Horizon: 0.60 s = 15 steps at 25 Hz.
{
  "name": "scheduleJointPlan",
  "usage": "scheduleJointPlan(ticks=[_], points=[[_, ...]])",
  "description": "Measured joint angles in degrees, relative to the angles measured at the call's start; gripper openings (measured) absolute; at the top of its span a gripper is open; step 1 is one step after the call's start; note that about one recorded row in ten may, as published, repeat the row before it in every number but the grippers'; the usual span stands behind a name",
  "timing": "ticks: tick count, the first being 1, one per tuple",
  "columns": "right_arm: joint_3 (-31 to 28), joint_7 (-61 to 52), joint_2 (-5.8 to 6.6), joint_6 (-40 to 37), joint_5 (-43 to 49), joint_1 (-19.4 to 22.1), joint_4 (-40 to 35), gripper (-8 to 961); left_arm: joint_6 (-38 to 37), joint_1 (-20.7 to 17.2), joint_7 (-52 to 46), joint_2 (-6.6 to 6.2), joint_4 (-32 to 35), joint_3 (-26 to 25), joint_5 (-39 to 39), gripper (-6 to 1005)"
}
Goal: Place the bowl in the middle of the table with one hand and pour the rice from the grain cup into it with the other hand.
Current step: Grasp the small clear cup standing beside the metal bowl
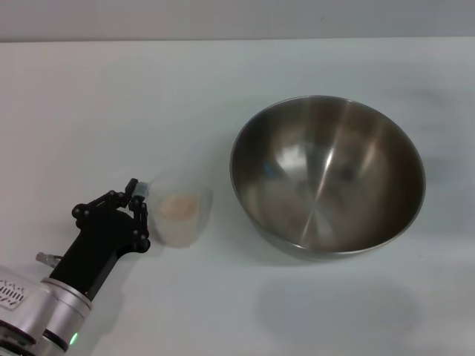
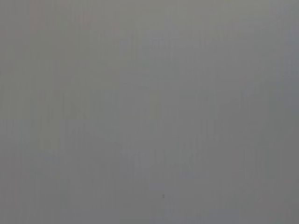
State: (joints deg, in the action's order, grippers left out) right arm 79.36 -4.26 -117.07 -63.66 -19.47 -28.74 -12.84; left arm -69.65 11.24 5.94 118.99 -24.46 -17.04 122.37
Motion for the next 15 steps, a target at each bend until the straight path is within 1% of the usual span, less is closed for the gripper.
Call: scheduleJointPlan(ticks=[6,11,15], points=[[0.0,-0.05,0.0,-0.06,0.0,0.0,-0.08,419,0.12,0.15,0.04,0.01,-0.19,-0.33,0.0,48],[0.0,-0.06,0.0,-0.2,0.0,0.0,-0.08,419,-0.72,1.42,1.18,0.09,-0.52,-3.38,-0.01,35],[0.0,-0.08,0.0,-0.26,0.01,0.0,-0.26,419,-3.4,4.98,9.08,0.11,-1.87,-5.81,0.04,32]])
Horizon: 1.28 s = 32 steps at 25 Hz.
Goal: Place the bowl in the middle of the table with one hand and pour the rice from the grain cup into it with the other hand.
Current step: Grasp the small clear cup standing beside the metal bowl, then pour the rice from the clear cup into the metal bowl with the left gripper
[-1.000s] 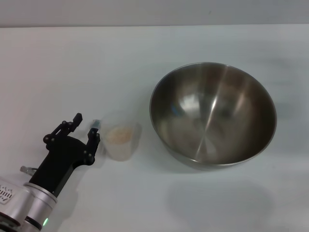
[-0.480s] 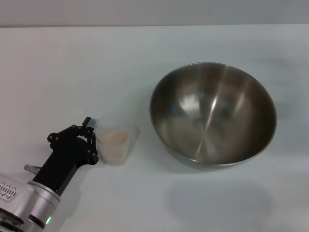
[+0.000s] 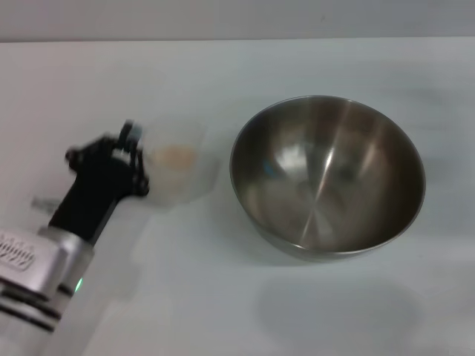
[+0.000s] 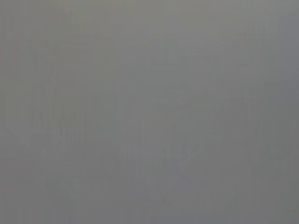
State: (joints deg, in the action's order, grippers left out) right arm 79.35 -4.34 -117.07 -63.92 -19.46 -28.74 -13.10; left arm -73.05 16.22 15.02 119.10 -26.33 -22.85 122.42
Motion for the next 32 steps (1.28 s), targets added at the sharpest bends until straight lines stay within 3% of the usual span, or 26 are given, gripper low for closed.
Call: scheduleJointPlan(ticks=[9,13,23,32], points=[[0.0,0.0,0.22,-0.16,0.08,0.18,-1.35,419,-3.27,11.03,29.97,0.03,-2.06,0.69,0.63,32],[0.02,0.02,0.24,-0.16,0.1,-0.01,-1.57,419,-3.11,14.13,41.96,0.08,-2.45,2.31,2.51,31],[0.14,0.07,0.44,-0.16,0.13,-0.66,-1.67,419,0.15,15.97,65.96,0.08,-3.61,2.42,13.26,31],[0.14,0.11,0.44,-0.15,0.13,-0.7,-1.66,419,4.74,16.08,79.85,0.08,-4.31,2.18,18.11,31]])
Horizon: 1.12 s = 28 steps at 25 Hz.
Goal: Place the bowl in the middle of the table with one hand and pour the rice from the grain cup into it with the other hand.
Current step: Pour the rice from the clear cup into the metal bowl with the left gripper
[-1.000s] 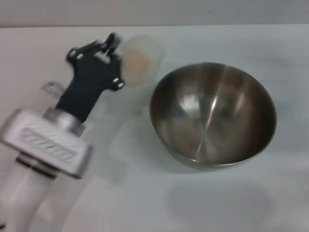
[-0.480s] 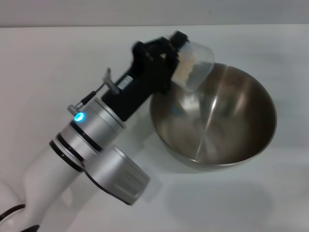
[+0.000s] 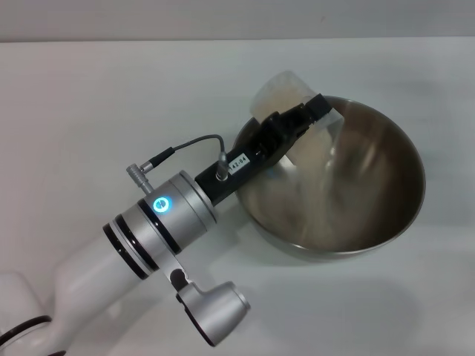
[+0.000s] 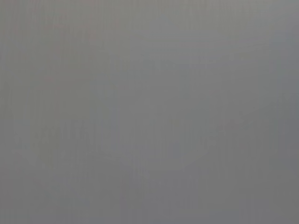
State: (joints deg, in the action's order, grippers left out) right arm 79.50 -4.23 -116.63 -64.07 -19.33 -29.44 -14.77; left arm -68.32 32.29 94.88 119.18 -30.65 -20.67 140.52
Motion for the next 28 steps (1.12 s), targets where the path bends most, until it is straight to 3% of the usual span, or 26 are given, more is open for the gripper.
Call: scheduleJointPlan(ticks=[2,4,9,23,28], points=[[-0.01,0.0,0.04,0.0,0.0,0.0,0.0,419,0.0,0.0,0.0,0.0,0.0,0.0,0.0,31],[-0.04,0.01,0.11,0.0,0.0,0.0,0.0,419,0.41,-0.42,11.79,0.0,-0.67,0.2,0.83,31],[-0.1,0.01,0.25,0.0,0.0,-0.1,0.0,419,0.44,-0.62,18.05,0.0,-0.84,0.2,3.4,32],[-0.14,0.01,0.36,-0.16,0.0,-0.18,0.0,420,0.46,-1.03,20.04,0.0,-1.36,0.15,4.75,31],[-0.13,0.01,0.36,-0.6,0.0,-0.18,0.0,420,-0.44,-2.03,14.25,0.0,-2.17,-0.97,4.13,31]])
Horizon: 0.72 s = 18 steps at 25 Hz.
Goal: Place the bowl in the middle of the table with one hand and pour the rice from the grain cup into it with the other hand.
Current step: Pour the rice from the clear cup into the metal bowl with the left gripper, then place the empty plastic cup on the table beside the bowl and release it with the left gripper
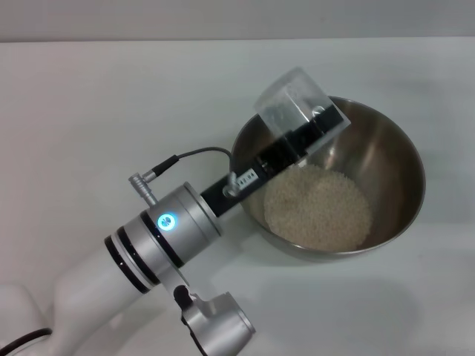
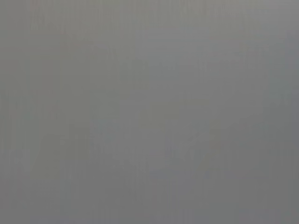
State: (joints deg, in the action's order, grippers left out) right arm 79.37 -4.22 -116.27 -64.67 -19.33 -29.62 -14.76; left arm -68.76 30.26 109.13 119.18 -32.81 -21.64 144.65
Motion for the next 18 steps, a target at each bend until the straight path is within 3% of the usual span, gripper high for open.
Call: scheduleJointPlan(ticks=[5,6,9,12,14,15,18], points=[[0.18,-0.2,0.0,-0.92,0.0,0.06,-0.04,420,-1.36,-2.1,-11.38,0.0,-1.64,-1.91,-0.18,32],[0.26,-0.34,-0.01,-1.11,0.0,0.08,-0.05,420,-1.99,-3.98,-19.7,0.0,-3.31,-4.1,-0.36,32],[0.53,-0.39,-0.01,-1.18,0.0,0.05,-0.08,420,-2.9,-5.34,-27.96,0.0,-4.01,-6.44,-0.78,32],[0.67,-0.47,-0.01,-1.25,0.0,0.02,-0.11,420,-5.75,-6.49,-42.43,0.0,-4.24,-8.88,-4.41,31],[0.68,-0.53,-0.01,-1.26,0.0,-0.02,-0.15,420,-6.22,-6.56,-44.83,0.01,-4.23,-8.99,-5.33,31],[0.69,-0.55,-0.01,-1.27,0.0,-0.02,-0.16,420,-7.62,-6.66,-53.73,0.0,-3.96,-9.19,-9.18,32],[0.69,-0.57,-0.01,-1.34,0.0,-0.02,-0.18,420,-8.09,-6.69,-64.84,0.0,-3.61,-9.28,-15.51,32]])
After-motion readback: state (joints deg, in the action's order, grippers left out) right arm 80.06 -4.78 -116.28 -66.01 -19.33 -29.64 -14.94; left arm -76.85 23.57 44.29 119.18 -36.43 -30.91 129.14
